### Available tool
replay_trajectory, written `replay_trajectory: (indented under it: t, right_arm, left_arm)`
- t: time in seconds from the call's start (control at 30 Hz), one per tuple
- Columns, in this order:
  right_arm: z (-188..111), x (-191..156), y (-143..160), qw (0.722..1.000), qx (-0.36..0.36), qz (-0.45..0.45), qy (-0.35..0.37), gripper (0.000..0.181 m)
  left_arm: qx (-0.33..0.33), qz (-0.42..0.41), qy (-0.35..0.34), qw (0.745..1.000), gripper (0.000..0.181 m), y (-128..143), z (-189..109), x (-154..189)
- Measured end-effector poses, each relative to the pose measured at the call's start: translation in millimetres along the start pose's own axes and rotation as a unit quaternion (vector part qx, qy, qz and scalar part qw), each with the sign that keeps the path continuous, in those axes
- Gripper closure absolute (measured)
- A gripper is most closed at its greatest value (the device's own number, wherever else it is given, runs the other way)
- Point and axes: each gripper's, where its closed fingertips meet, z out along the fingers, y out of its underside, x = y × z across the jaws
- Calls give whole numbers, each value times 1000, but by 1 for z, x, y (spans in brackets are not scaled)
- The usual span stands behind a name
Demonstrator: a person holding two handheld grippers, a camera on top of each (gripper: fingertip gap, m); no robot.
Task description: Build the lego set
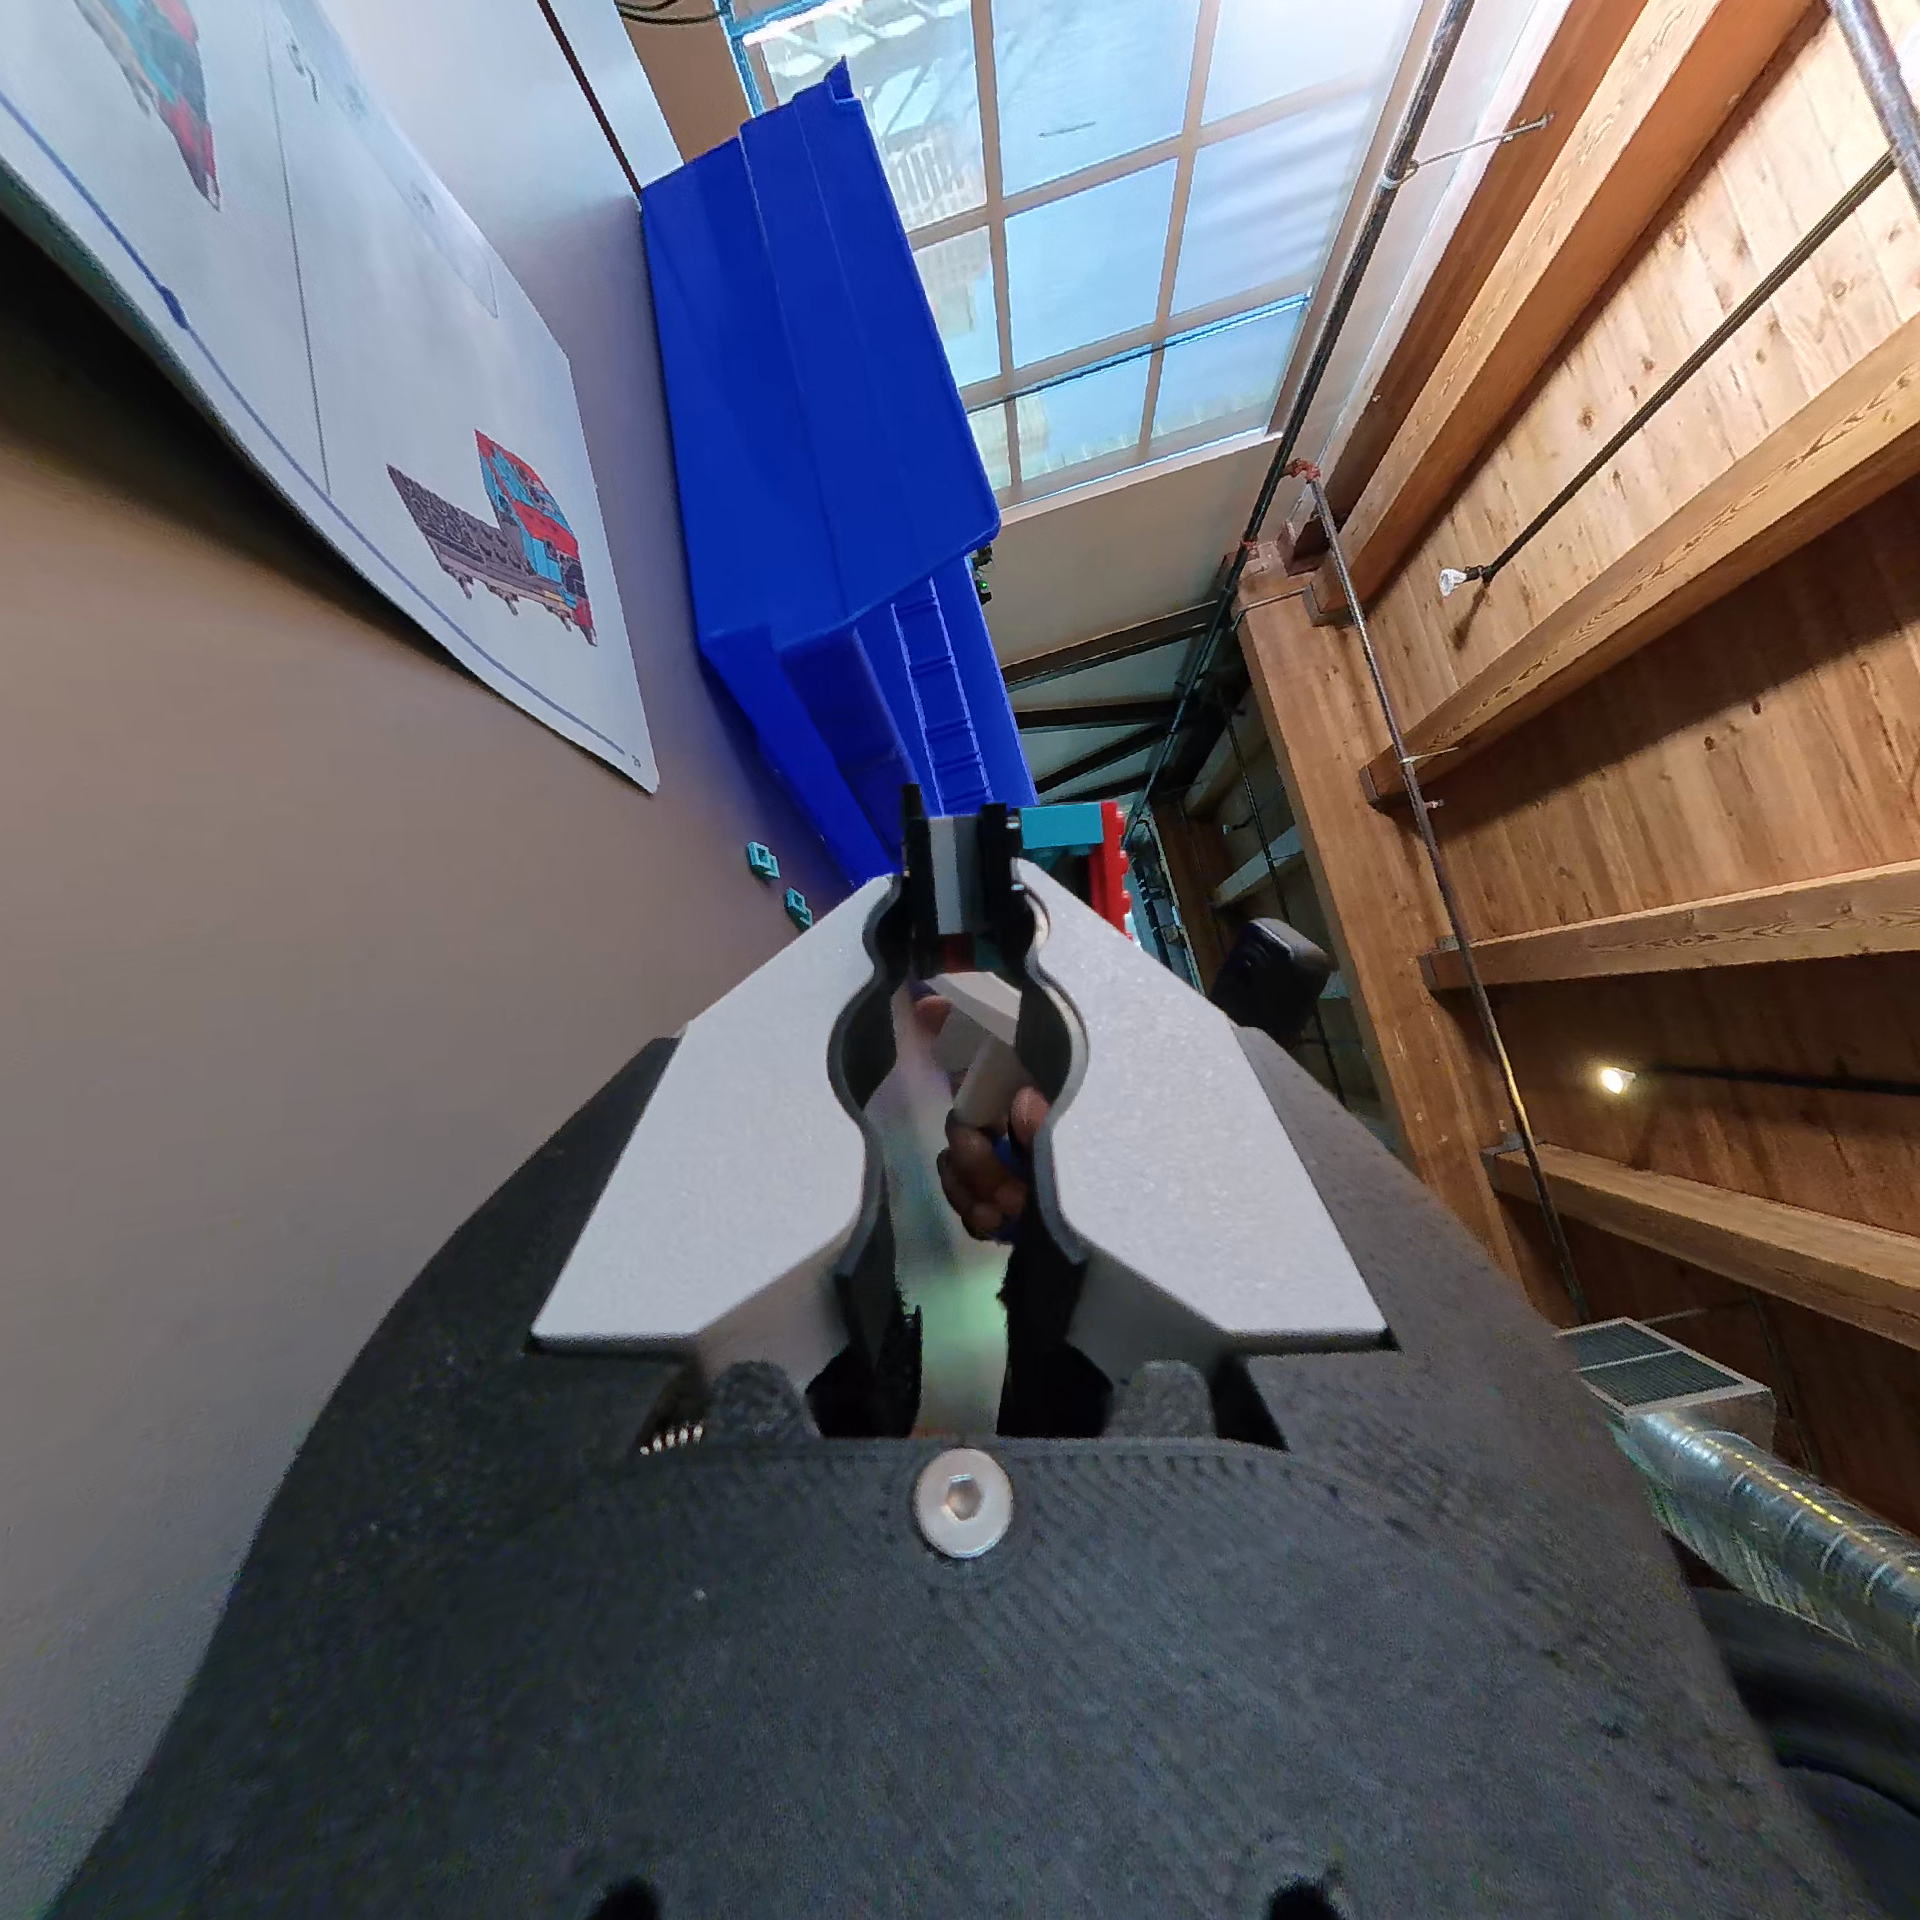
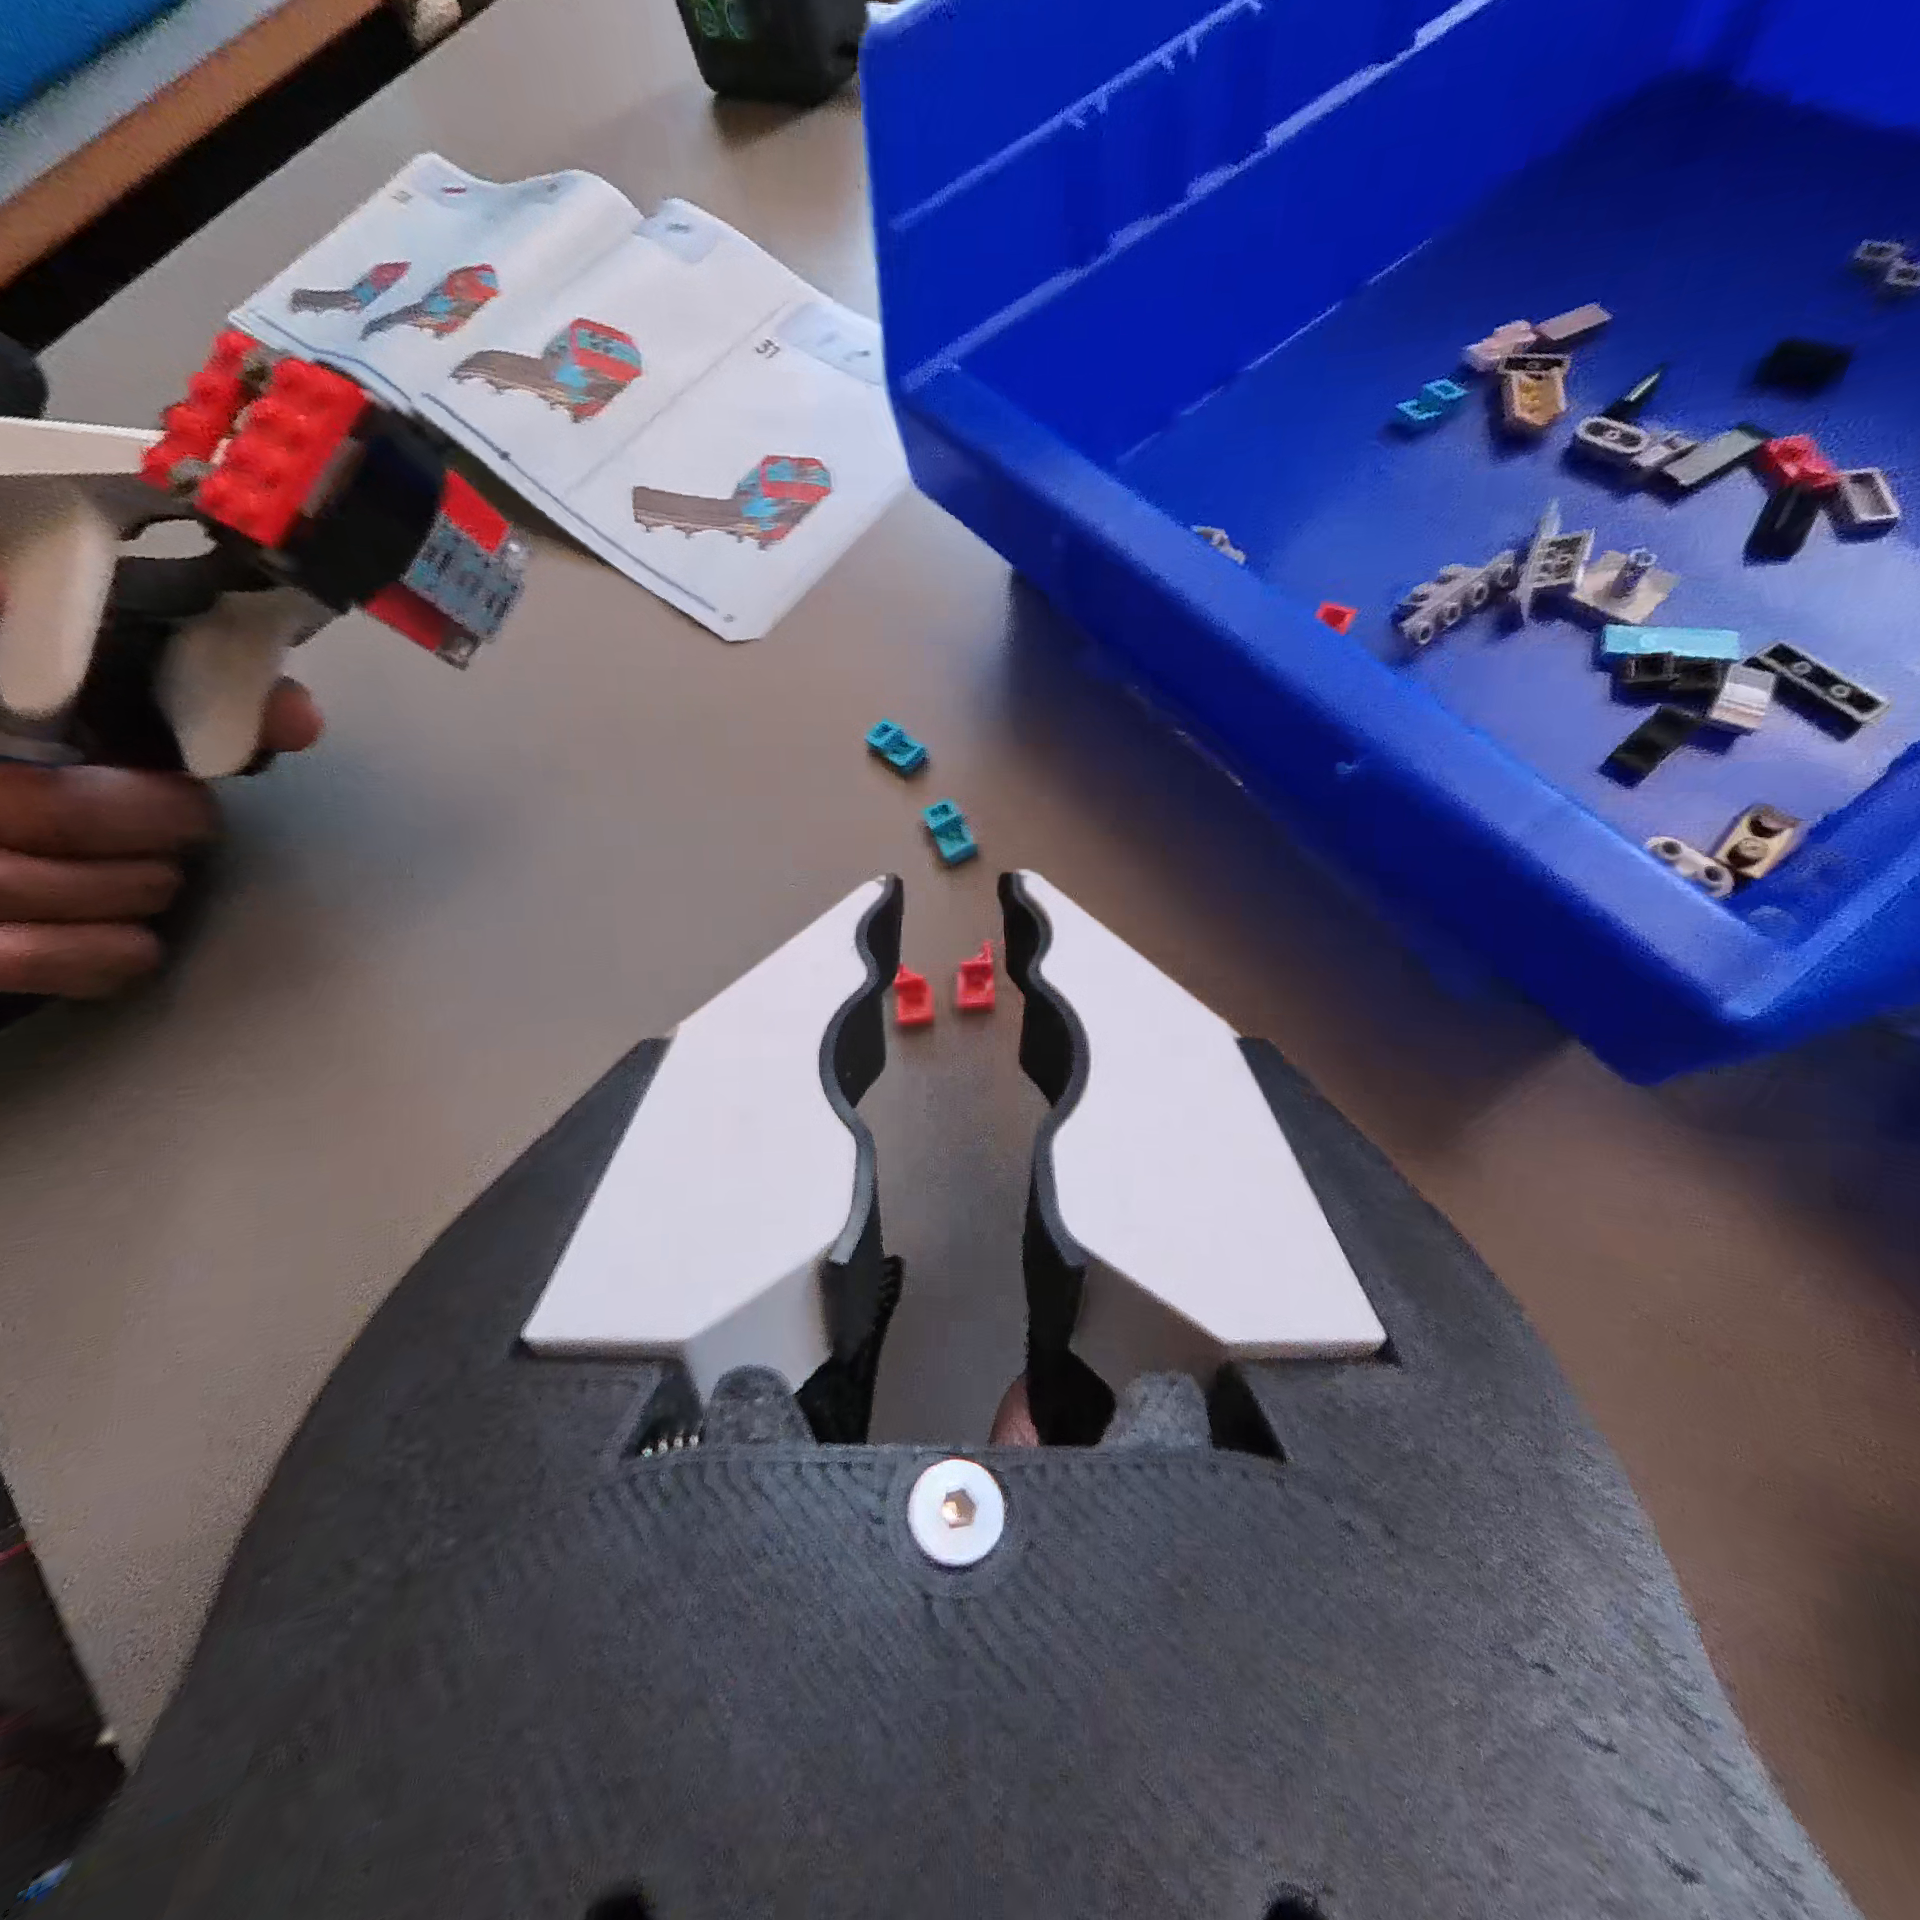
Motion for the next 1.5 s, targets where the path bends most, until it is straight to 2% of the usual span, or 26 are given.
replay_trajectory:
  t: [0.07,0.23,0.57,0.7,0.8,0.93,1.03,1.23,1.37,1.5]
  right_arm:
    - [7,2,1,1000,-13,-11,-2,161]
    - [34,5,17,991,-97,-88,18,159]
    - [44,-5,10,991,-101,-86,-26,172]
    - [30,-35,-10,987,-76,-117,-84,173]
    - [16,-65,-30,972,-82,-183,-123,173]
    - [11,-90,-48,944,-131,-269,-141,173]
    - [14,-93,-52,924,-176,-311,-137,173]
    - [19,-94,-43,884,-255,-371,-126,173]
    - [19,-96,-43,866,-277,-400,-118,173]
    - [19,-96,-50,859,-283,-412,-112,173]
  left_arm:
    - [-3,4,-3,1000,165,2,1,0]
    - [-9,9,-9,1000,165,4,2,-1]
    - [-12,3,-5,1000,165,4,2,-1]
    - [-12,5,-11,1000,166,4,2,-2]
    - [-18,14,-21,1000,165,7,4,-4]
    - [-23,23,-30,999,165,9,5,-5]
    - [-23,24,-31,999,165,9,4,-5]
    - [-25,24,-31,999,165,10,4,-5]
    - [-27,25,-30,999,165,10,4,-5]
    - [-24,24,-32,999,165,9,4,-5]
